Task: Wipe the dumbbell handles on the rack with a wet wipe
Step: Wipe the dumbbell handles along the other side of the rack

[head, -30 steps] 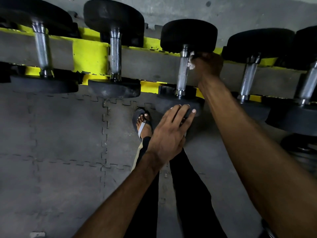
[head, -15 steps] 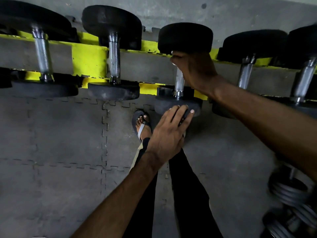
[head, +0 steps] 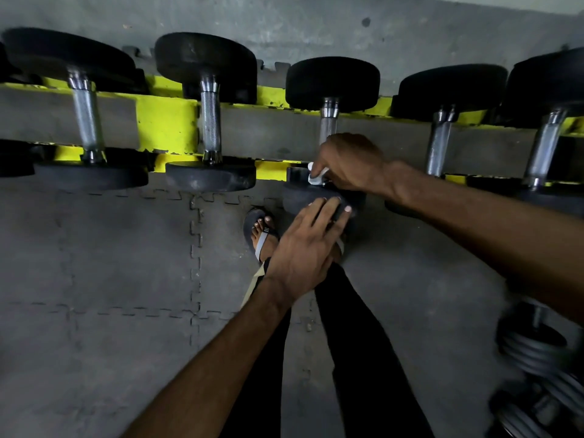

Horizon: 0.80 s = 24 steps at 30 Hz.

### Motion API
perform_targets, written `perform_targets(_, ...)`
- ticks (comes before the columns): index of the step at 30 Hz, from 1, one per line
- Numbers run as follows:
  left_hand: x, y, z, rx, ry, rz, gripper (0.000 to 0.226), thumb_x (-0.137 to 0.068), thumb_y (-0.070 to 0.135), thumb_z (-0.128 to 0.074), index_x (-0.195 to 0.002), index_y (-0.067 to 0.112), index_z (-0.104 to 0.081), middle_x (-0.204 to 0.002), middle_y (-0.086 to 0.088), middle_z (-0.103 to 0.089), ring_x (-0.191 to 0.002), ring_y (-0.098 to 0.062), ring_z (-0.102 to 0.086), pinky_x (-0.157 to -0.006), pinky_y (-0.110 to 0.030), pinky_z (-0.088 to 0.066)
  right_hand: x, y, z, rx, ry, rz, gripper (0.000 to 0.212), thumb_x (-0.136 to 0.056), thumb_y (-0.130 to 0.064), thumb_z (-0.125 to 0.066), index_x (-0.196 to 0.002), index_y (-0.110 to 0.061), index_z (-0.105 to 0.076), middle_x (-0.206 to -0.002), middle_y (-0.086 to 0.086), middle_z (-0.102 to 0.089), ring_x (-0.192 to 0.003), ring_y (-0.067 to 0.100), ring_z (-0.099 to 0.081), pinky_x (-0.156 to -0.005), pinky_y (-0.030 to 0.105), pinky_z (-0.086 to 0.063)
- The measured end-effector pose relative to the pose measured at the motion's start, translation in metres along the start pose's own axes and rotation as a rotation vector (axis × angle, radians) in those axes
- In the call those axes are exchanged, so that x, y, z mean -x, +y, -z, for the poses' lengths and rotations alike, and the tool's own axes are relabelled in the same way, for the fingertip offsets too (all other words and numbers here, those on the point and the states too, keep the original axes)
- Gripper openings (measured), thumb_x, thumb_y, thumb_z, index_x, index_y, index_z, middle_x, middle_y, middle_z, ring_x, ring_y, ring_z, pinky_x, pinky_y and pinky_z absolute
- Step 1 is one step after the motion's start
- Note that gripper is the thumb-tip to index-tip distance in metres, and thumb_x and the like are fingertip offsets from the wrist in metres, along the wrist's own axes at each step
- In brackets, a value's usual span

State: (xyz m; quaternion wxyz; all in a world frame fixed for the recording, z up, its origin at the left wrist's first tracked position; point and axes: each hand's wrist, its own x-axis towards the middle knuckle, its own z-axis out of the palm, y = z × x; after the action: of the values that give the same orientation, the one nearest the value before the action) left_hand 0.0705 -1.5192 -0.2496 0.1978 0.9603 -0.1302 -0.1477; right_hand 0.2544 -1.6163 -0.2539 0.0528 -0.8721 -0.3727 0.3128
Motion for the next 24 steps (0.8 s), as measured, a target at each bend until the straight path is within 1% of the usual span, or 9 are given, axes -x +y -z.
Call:
perform_targets(4,0.001,0.001,0.001,-0.043,-0.022,0.000,0.090,-0.071,0.024,-0.071,-0.156,0.012,-0.040,-0.156,-0.016,-0.039,-0.142,-0.033,-0.033,-0.116,-0.038,-0.022,0.022,0.015,-0.015,-0.196,0.131,-0.062,0.022,-0.078,-0.015,-0.068,-0.092,-0.027,-0.080,-0.100,0.008,-0.076,-0.093,0.034,-0.069,-0.084,0.040,-0.054)
perform_targets(7,0.001,0.008,-0.002,-0.048,-0.034,0.036,0.094,-0.071,0.025,-0.074,-0.157,0.014,-0.038,-0.157,-0.014,-0.036,-0.144,-0.034,-0.034,-0.115,-0.039,-0.030,0.038,0.043,-0.035,-0.337,0.234,-0.094,0.022,-0.074,-0.014,-0.068,-0.090,-0.022,-0.081,-0.096,0.002,-0.078,-0.091,0.024,-0.073,-0.083,0.038,-0.057)
perform_targets(10,-0.002,0.017,-0.005,0.003,-0.040,0.129,0.092,-0.072,0.021,-0.070,-0.158,0.017,-0.037,-0.157,-0.016,-0.034,-0.145,-0.035,-0.031,-0.115,-0.043,-0.035,0.055,0.066,-0.039,-0.615,0.326,-0.149,0.017,-0.076,-0.016,-0.071,-0.090,-0.019,-0.081,-0.091,-0.002,-0.078,-0.085,0.011,-0.074,-0.075,0.036,-0.059)
perform_targets(14,-0.016,0.050,-0.009,0.081,-0.052,0.213,0.091,-0.074,0.021,-0.067,-0.159,0.016,-0.033,-0.155,-0.018,-0.032,-0.143,-0.037,-0.033,-0.112,-0.050,-0.041,0.085,0.113,-0.023,-0.804,0.487,-0.269,0.013,-0.078,-0.019,-0.073,-0.088,-0.020,-0.081,-0.091,-0.008,-0.077,-0.087,0.001,-0.072,-0.079,0.033,-0.060)
perform_targets(16,-0.032,0.080,-0.013,0.121,-0.014,0.199,0.093,-0.072,0.018,-0.068,-0.158,0.014,-0.036,-0.153,-0.018,-0.034,-0.141,-0.036,-0.035,-0.114,-0.046,-0.040,0.108,0.141,-0.011,-0.769,0.542,-0.300,0.010,-0.078,-0.020,-0.075,-0.087,-0.019,-0.080,-0.090,-0.010,-0.076,-0.086,-0.002,-0.071,-0.080,0.025,-0.058)
perform_targets(19,-0.065,0.132,-0.029,0.195,-0.017,0.166,0.096,-0.072,0.016,-0.068,-0.160,0.016,-0.031,-0.156,-0.017,-0.031,-0.145,-0.035,-0.031,-0.119,-0.042,-0.035,0.134,0.175,-0.013,-0.657,0.560,-0.336,0.009,-0.078,-0.028,-0.077,-0.083,-0.021,-0.080,-0.086,-0.013,-0.074,-0.083,-0.005,-0.067,-0.074,0.010,-0.048)
perform_targets(21,-0.088,0.163,-0.042,0.224,-0.039,0.152,0.094,-0.073,0.017,-0.066,-0.160,0.016,-0.031,-0.157,-0.020,-0.031,-0.147,-0.037,-0.030,-0.118,-0.046,-0.036,0.145,0.185,-0.024,-0.608,0.475,-0.286,0.015,-0.078,-0.033,-0.073,-0.083,-0.020,-0.080,-0.087,-0.006,-0.075,-0.083,0.004,-0.069,-0.074,0.016,-0.050)
perform_targets(22,-0.096,0.175,-0.048,0.226,-0.040,0.163,0.092,-0.073,0.017,-0.067,-0.159,0.015,-0.034,-0.157,-0.022,-0.031,-0.146,-0.039,-0.030,-0.116,-0.048,-0.038,0.147,0.186,-0.033,-0.580,0.430,-0.227,0.016,-0.078,-0.032,-0.071,-0.083,-0.020,-0.080,-0.087,-0.001,-0.075,-0.084,0.013,-0.070,-0.075,0.025,-0.052)
perform_targets(24,-0.106,0.189,-0.056,0.207,-0.015,0.205,0.088,-0.072,0.016,-0.071,-0.155,0.014,-0.042,-0.154,-0.026,-0.033,-0.143,-0.041,-0.031,-0.112,-0.050,-0.044,0.150,0.185,-0.043,-0.495,0.328,-0.129,0.011,-0.081,-0.024,-0.069,-0.080,-0.017,-0.078,-0.083,0.000,-0.064,-0.084,0.024,-0.066,-0.074,0.032,-0.051)
